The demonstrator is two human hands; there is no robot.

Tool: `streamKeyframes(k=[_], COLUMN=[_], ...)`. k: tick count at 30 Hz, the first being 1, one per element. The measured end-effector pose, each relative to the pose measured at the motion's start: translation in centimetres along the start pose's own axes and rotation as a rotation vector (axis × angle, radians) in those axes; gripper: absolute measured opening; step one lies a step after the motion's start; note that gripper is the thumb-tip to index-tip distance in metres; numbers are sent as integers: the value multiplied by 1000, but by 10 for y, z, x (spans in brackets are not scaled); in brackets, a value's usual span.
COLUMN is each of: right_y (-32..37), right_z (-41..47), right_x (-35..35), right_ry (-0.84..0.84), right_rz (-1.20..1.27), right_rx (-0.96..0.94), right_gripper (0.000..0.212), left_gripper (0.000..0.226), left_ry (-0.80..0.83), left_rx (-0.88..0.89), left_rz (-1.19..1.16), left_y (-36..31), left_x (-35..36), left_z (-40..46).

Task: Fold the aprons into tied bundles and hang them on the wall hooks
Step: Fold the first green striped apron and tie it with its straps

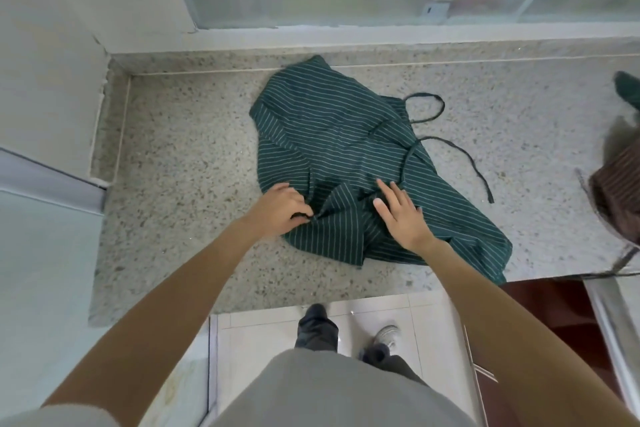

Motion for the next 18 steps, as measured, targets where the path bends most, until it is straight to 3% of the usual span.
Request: streamKeyframes(k=[3, 6, 9, 13, 16, 18], right_y=[-10, -14, -4, 23, 38, 43], right_z=[4, 0, -13, -30, -22, -3], right_x=[-3, 2, -4, -27, -56, -81], right_ry=[-33, -124, -286, -544, -583, -583], right_rz=[-217, -546, -635, -515, -354, -283], right_rx=[-1, -34, -102, -297, -324, -300], right_gripper=[56, 58, 57, 44, 35, 27], left_gripper=[14, 16, 19, 21, 25, 23], left_ry=[-34, 122, 161, -159, -351, -363], left_rx=[-25, -257, -439, -464, -388, -306], left_rz=[-6, -42, -76, 13, 44, 39], left_y=[7, 25, 35, 43, 43, 42], left_x=[-14, -5, -5, -47, -76, -86], left_z=[-44, -93, -119, -102, -60, -20])
Point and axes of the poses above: each hand's wrist, its own z-axis towards the middle knuckle, its own x-axis out of the palm, y = z × x, the point moved 10 cm from there along z, towards the middle knuckle, and after that the axes turned 13 degrees about x, right-handed, at the moved point
